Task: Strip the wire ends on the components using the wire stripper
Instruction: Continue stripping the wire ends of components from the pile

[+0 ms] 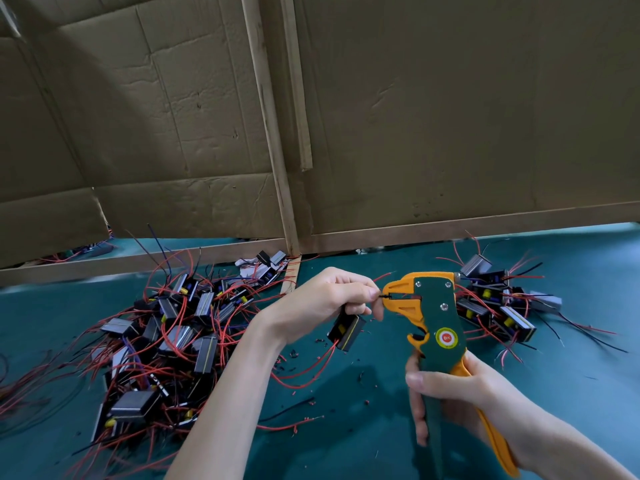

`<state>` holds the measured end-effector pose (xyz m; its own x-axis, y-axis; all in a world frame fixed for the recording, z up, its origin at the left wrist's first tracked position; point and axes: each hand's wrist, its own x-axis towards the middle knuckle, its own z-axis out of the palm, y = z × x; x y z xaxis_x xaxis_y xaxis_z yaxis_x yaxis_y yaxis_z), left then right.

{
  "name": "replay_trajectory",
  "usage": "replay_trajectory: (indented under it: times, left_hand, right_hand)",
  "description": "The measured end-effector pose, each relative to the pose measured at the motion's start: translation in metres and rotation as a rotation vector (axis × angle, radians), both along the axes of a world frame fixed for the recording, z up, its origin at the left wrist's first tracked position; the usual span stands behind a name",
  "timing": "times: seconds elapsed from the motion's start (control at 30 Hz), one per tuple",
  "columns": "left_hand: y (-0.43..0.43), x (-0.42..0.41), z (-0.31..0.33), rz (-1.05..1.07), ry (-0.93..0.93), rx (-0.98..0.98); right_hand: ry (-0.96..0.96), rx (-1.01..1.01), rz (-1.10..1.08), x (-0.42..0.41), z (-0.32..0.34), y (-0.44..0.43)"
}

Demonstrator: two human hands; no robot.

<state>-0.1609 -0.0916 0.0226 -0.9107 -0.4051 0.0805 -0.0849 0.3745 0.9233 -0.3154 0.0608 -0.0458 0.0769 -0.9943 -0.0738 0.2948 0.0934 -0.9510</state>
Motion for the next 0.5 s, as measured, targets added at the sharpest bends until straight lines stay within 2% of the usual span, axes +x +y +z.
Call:
replay_trajectory:
  times: [0.17,0.33,0.5]
  left_hand:
    - [0.0,-0.002,-0.004,0.034,-0.082,0.002]
    - [-0.002,-0.001,-0.005,0.109,-0.143,-0.02]
    - [-0.003,0.0,-0.001,0.304,-0.162,-0.224]
  right_hand:
    - [0.097,-0.02,-0.183,0.01,-0.006,-0.002]
    - [-0.148,-0.017,0.03,0.0,-0.007,-0.008]
    - [-0.16,0.024,0.035,-0.008,-0.017,-0.014]
